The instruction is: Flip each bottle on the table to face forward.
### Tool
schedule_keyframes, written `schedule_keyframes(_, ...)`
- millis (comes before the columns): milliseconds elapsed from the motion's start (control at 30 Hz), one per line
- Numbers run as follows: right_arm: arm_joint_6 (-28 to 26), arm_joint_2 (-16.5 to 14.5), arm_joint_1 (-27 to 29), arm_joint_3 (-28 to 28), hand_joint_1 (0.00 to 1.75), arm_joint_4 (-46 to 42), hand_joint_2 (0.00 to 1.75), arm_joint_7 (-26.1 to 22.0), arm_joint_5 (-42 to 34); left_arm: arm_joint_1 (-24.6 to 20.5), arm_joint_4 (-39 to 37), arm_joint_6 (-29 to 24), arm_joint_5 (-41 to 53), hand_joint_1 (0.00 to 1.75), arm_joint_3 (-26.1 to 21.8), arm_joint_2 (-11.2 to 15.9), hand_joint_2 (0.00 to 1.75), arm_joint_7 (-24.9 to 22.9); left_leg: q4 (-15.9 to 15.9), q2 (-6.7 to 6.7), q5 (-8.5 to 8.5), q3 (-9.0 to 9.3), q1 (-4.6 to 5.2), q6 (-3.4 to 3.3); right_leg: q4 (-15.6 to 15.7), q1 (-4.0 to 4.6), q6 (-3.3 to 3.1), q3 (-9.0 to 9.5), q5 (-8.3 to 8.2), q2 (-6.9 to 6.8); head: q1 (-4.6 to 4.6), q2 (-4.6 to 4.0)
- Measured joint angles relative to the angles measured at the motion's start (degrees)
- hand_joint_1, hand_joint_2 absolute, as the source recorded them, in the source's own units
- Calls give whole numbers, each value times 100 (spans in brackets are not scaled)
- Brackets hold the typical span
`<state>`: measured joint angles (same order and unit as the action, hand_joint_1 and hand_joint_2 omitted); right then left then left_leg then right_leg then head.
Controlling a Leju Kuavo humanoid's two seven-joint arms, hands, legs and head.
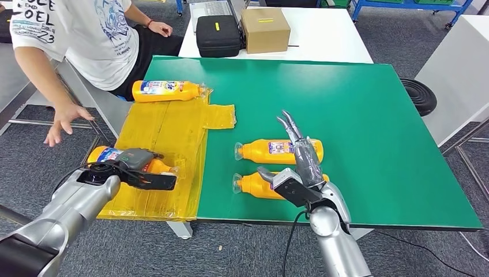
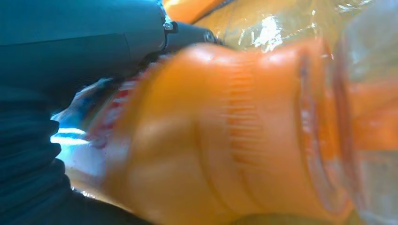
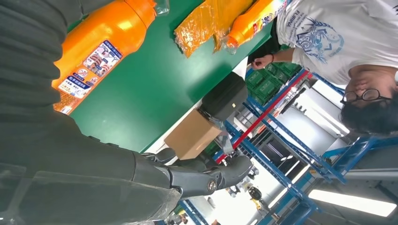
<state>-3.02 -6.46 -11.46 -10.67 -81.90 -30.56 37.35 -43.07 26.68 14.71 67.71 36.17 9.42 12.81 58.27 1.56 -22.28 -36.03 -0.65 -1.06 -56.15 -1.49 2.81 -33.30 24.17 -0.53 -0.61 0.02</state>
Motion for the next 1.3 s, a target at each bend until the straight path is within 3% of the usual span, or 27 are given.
schedule_keyframes(300,-7,-33,-63,24,0,222,175,-62,-72,-292,-193,718,-173,0,49,35,175,787,0,-1,-1,-4,0,1,0,0,0,-6,4,2,1,0)
schedule_keyframes(967,-10,-33,-65,35,0,378,175,-114,-140,-480,-257,917,-333,0,127,192,175,1131,1,-2,0,-28,-1,1,-1,-1,0,-34,3,3,1,0)
schedule_keyframes(1300,-23,-24,3,85,0,370,175,-105,-189,-625,-89,1524,-1166,0,138,419,175,1838,3,-23,12,-74,-1,-2,-6,0,-5,-87,-14,17,3,0)
